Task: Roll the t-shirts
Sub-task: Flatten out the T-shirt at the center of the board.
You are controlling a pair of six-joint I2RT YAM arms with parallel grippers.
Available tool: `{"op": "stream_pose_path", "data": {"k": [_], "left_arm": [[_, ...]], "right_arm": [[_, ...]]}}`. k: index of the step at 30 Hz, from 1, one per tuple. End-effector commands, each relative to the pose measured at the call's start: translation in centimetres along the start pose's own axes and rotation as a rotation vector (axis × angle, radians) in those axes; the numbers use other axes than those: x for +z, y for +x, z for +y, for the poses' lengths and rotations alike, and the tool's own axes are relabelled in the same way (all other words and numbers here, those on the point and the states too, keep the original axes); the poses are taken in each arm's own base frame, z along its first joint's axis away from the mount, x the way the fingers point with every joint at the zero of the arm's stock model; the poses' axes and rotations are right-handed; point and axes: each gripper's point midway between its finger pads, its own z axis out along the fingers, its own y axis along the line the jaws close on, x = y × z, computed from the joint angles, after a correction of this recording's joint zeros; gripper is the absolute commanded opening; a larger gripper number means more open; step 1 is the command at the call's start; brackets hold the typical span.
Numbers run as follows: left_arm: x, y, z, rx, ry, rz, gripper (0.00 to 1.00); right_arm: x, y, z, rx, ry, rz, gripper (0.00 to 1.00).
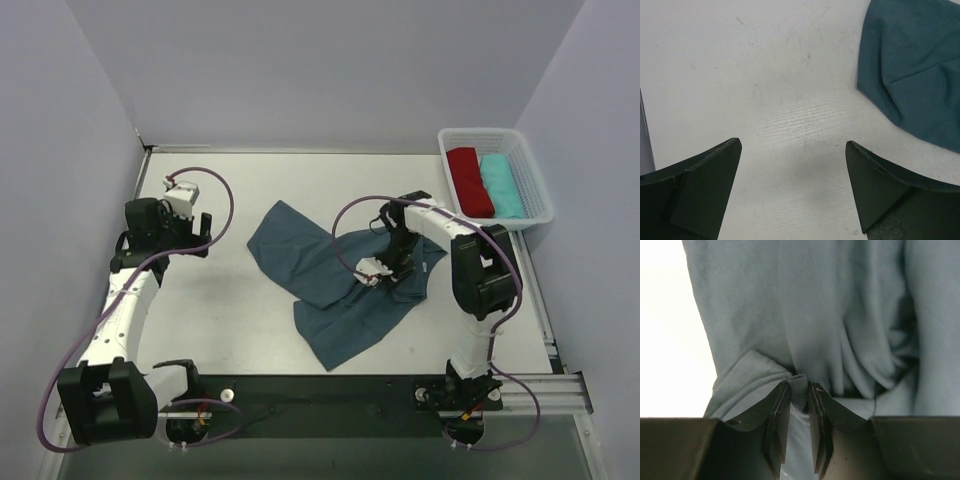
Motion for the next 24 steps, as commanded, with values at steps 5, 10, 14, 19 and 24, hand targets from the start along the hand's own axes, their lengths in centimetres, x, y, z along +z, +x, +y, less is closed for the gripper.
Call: {"op": "stream_pose_path", "data": {"k": [5,10,14,19,24], "left_arm": [[0.3,-1.1,0.1,-0.01,0.008,-0.048,0.97],[0.4,-1.2,0.0,-0.009,0.019,-0.046,0.97],[0.9,-1.6,-0.9,0.036,0.068,-0.033,0.97],[2.7,-1.9,-5.7,0.229,0.2,0.002,0.97],[5.9,-2.1,-9.9,0.393,0.296,0.052,0.97]], "right_arm": [[-1.6,-1.4,-0.6,-0.157,0.081,-0.041,0.2],[-2.8,-2.4,-1.2,-0.131,0.157,-0.076,0.0],[-6.9,-3.8,-2.3,-0.03,0.323,-0.124,0.0],[-13.2,-4.1,-1.4,0.133,0.537,-0.111,0.0],[-17.2,-3.0,0.3,0.443,0.712,-0.111,0.0]]}}
